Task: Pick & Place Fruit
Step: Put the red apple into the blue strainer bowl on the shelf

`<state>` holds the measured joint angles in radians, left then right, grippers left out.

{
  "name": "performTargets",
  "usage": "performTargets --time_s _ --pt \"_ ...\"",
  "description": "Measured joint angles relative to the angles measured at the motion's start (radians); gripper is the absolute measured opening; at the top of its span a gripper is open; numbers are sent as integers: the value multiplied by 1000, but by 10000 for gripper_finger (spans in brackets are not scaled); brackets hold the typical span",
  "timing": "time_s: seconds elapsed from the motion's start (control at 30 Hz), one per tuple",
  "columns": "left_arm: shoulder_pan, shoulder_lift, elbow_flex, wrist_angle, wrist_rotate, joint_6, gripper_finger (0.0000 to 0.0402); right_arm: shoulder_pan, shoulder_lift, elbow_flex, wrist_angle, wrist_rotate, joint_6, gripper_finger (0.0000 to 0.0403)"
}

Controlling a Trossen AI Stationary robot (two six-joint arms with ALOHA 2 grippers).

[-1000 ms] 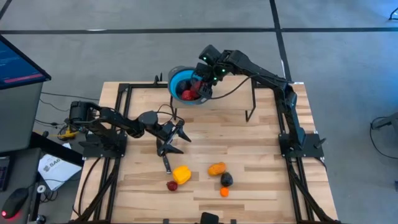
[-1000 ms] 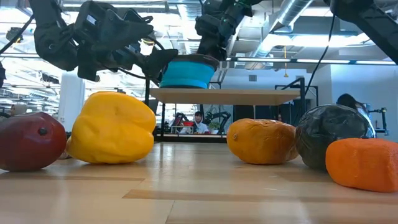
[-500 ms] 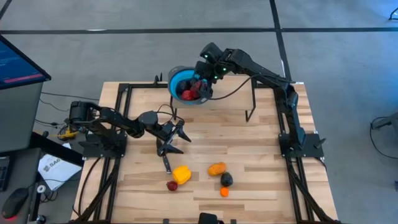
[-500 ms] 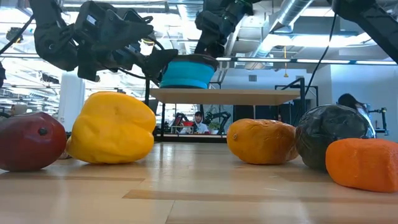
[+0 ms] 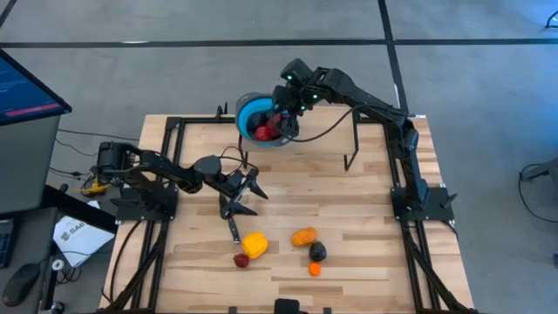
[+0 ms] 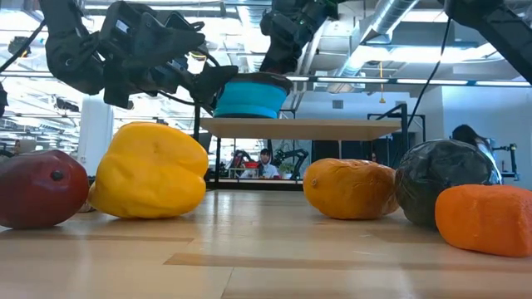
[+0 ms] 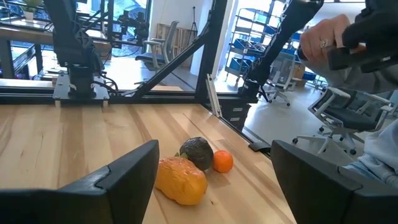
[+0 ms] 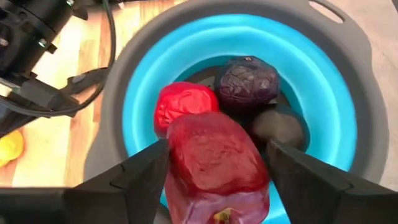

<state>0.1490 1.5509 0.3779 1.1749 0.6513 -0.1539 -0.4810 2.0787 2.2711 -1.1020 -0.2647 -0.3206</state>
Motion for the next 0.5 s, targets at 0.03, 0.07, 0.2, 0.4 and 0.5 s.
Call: performTargets --time_s 0.03,0.07,0.2,0.4,0.5 --pt "0 0 0 0 0 0 301 1 1 0 0 0 -9 255" --pt "0 0 0 0 0 0 301 4 2 0 0 1 -18 249" --pt "0 0 0 0 0 0 301 17 2 0 12 4 -31 229" --pt "0 0 0 0 -18 0 301 14 2 0 18 3 -17 228" --pt "0 0 0 0 -24 0 301 14 2 -5 27 3 0 236"
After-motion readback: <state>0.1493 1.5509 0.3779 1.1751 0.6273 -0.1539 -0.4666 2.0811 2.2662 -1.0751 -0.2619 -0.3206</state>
